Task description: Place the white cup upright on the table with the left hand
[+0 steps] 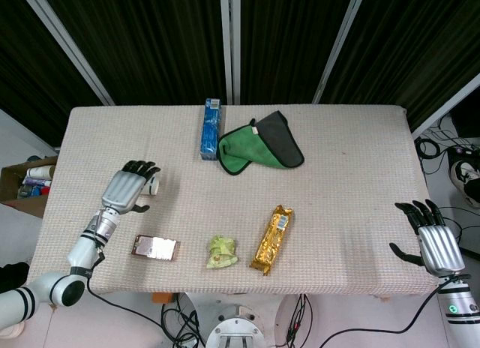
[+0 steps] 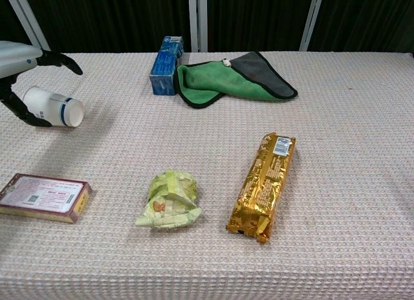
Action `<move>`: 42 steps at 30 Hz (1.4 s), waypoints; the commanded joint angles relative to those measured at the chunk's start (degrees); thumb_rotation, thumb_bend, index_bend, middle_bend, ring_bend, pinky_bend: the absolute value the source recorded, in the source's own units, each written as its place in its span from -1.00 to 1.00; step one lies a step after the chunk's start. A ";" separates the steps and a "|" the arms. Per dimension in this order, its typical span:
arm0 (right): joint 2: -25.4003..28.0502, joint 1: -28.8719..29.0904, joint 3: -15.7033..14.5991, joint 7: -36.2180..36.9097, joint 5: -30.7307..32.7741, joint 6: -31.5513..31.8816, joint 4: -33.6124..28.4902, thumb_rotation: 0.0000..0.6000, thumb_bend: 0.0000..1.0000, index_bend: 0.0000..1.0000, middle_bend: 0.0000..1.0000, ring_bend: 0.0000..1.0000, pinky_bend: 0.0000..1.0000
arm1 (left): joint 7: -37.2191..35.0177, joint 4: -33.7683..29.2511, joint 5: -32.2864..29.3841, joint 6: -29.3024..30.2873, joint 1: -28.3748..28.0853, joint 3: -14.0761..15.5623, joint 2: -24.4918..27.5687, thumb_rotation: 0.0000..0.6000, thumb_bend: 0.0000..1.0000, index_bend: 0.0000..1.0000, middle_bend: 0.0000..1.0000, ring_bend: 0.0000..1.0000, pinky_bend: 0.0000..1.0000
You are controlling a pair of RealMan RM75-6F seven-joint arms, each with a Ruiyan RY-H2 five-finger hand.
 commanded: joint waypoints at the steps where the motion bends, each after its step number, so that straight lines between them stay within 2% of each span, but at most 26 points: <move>1: -0.13 0.29 0.06 -0.06 0.12 -0.50 0.11 1.00 -0.74 -0.66 -0.58 -0.85 -0.83 | 0.90 0.80 -1.79 -1.14 -1.33 -0.05 -0.94 1.00 -0.76 -0.63 -0.73 -0.77 -0.72; 6: -0.08 0.72 0.14 -0.13 0.09 -1.07 0.12 1.00 -0.74 -0.66 -0.58 -0.85 -0.83 | 3.12 2.13 -4.59 -2.58 -3.44 0.10 -2.62 1.00 -0.76 -0.61 -0.73 -0.77 -0.72; 12: 0.08 0.46 0.18 0.39 0.21 -0.59 0.42 1.00 -0.73 -0.66 -0.58 -0.85 -0.83 | 8.99 6.30 -10.63 -5.02 -6.90 0.47 -5.91 1.00 -0.76 -0.55 -0.68 -0.77 -0.71; 17: -0.03 -0.09 -0.01 1.20 0.89 -0.56 1.13 1.00 -0.73 -0.66 -0.58 -0.85 -0.83 | 16.55 10.71 -15.38 -3.13 -8.59 1.48 -8.56 1.00 -0.73 -0.50 -0.62 -0.73 -0.71; 24: -0.37 -0.09 0.09 1.44 1.16 -0.77 1.58 1.00 -0.73 -0.66 -0.58 -0.85 -0.83 | 18.82 12.37 -20.73 -3.17 -9.48 1.60 -9.36 1.00 -0.62 -0.43 -0.57 -0.68 -0.65; 28: -0.40 0.05 0.11 1.20 1.32 -1.18 1.43 1.00 -0.73 -0.66 -0.58 -0.85 -0.83 | 17.48 13.95 -21.25 -3.48 -10.23 1.45 -10.69 1.00 -0.50 -0.32 -0.41 -0.58 -0.57; 32: -0.24 -0.13 0.14 1.14 1.57 -1.10 1.31 1.00 -0.73 -0.66 -0.58 -0.85 -0.83 | 15.55 16.14 -19.25 -1.49 -10.47 1.28 -12.44 1.00 -0.36 -0.06 -0.05 -0.28 -0.46; 36: -0.11 -0.43 0.11 1.15 1.59 -0.70 1.20 1.00 -0.73 -0.66 -0.58 -0.85 -0.83 | 10.53 17.88 -16.07 0.77 -9.89 0.66 -13.42 1.00 -0.26 0.02 0.03 -0.21 -0.38; 39: -0.18 -0.60 0.05 1.21 1.48 -0.46 1.24 1.00 -0.73 -0.66 -0.58 -0.85 -0.83 | 1.36 16.82 -13.66 1.95 -8.63 -1.17 -13.47 1.00 -0.24 0.03 0.04 -0.21 -0.36; 42: -0.31 -0.59 0.00 1.26 1.33 -0.46 1.35 1.00 -0.73 -0.66 -0.58 -0.85 -0.83 | -11.66 15.91 -10.28 3.54 -6.98 -3.29 -14.21 1.00 -0.24 0.03 0.03 -0.21 -0.35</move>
